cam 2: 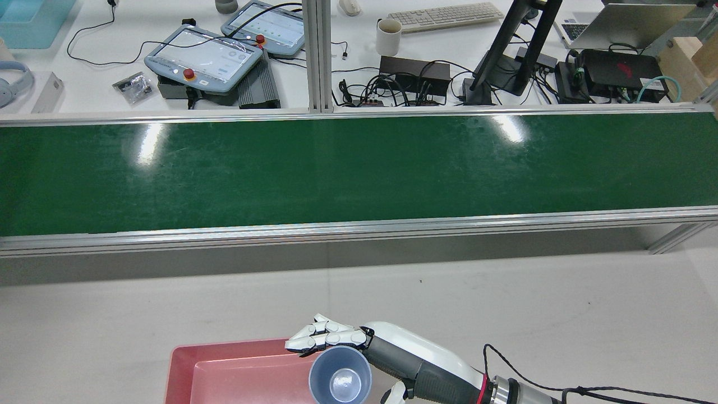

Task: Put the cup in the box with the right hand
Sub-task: 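Lower the cup into the pink box and open the right hand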

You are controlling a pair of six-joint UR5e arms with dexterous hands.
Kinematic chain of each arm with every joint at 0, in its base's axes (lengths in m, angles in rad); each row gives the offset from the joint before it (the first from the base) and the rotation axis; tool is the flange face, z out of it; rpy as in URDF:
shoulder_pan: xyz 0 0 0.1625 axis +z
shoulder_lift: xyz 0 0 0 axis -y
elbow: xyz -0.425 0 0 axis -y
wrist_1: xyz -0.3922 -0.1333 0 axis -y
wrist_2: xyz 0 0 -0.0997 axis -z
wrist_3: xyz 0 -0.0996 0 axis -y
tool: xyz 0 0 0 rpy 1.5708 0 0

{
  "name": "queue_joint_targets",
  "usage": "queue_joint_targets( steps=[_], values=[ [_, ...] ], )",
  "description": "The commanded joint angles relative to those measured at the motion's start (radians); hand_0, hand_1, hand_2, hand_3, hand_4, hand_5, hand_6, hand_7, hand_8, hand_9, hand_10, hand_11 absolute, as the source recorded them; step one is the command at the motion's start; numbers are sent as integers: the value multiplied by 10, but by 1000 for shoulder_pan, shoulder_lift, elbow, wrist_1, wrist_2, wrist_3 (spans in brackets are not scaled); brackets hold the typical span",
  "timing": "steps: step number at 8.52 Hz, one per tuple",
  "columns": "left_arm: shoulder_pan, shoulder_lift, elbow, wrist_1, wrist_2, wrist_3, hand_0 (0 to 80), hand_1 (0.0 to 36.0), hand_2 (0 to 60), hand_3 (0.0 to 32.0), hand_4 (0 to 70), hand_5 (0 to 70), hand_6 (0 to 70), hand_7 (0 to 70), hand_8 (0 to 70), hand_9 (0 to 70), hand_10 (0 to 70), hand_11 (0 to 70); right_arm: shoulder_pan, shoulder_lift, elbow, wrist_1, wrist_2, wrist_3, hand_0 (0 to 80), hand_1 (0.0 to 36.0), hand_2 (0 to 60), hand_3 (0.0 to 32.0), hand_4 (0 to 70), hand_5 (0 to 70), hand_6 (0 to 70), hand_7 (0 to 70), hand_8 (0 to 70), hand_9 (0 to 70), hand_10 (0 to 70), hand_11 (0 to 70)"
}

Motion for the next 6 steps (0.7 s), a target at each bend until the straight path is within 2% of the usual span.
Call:
queue_joint_targets(
  steps=[1, 2, 3, 4, 5, 6],
  values=[
    [0, 0, 0, 0, 0, 0, 0, 0, 0, 0, 0, 0, 0, 0, 0, 0, 0, 0, 0, -14, 1, 1, -9, 46, 401, 185, 432, 0, 0, 56, 96, 371, 148, 278, 1, 13],
    [0, 0, 0, 0, 0, 0, 0, 0, 0, 0, 0, 0, 0, 0, 0, 0, 0, 0, 9, -21, 1, 1, -42, 50, 377, 115, 209, 0, 0, 40, 95, 398, 137, 270, 0, 0],
    [0, 0, 0, 0, 0, 0, 0, 0, 0, 0, 0, 0, 0, 0, 0, 0, 0, 0, 12, -24, 1, 1, -56, 60, 382, 108, 181, 0, 0, 38, 88, 367, 125, 249, 0, 0],
    [0, 0, 0, 0, 0, 0, 0, 0, 0, 0, 0, 0, 0, 0, 0, 0, 0, 0, 12, -26, 1, 1, -56, 65, 396, 117, 179, 0, 0, 40, 80, 330, 111, 224, 0, 0],
    [0, 0, 0, 0, 0, 0, 0, 0, 0, 0, 0, 0, 0, 0, 0, 0, 0, 0, 12, -28, -1, 1, -56, 66, 396, 128, 215, 0, 0, 40, 83, 351, 104, 217, 0, 0],
    [0, 0, 0, 0, 0, 0, 0, 0, 0, 0, 0, 0, 0, 0, 0, 0, 0, 0, 12, -28, -1, -1, -56, 66, 287, 109, 236, 0, 0, 29, 92, 420, 108, 236, 0, 0]
  ],
)
